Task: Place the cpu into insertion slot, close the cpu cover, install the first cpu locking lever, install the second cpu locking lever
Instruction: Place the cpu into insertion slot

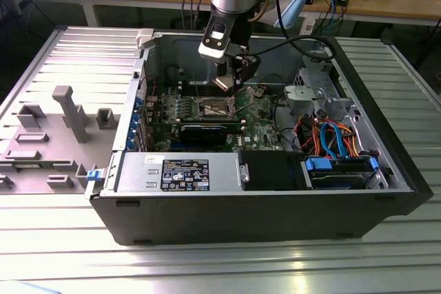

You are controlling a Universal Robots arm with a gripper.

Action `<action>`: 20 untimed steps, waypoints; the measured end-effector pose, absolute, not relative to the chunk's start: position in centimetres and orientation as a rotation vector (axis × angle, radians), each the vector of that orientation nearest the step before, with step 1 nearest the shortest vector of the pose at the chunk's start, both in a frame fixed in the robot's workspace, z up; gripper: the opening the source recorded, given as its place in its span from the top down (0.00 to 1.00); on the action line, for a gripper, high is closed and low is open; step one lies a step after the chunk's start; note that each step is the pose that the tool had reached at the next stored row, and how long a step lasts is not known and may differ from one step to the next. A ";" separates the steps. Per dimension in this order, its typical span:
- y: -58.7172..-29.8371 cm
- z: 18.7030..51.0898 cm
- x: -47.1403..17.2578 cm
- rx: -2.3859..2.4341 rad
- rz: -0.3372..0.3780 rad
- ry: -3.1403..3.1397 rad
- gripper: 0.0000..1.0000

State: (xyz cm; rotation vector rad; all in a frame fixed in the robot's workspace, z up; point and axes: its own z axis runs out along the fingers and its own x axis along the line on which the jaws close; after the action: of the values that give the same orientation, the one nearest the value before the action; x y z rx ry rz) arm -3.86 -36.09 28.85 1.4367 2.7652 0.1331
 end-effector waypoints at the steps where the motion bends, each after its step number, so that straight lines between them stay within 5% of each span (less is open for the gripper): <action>1: -36.1 28.9 -3.9 1.438 0.133 2.764 0.45; 20: -36.1 28.8 -3.9 1.474 0.133 2.744 0.45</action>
State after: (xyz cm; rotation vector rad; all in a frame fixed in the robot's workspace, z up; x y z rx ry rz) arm -3.87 -36.10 28.83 1.4739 2.7442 0.1326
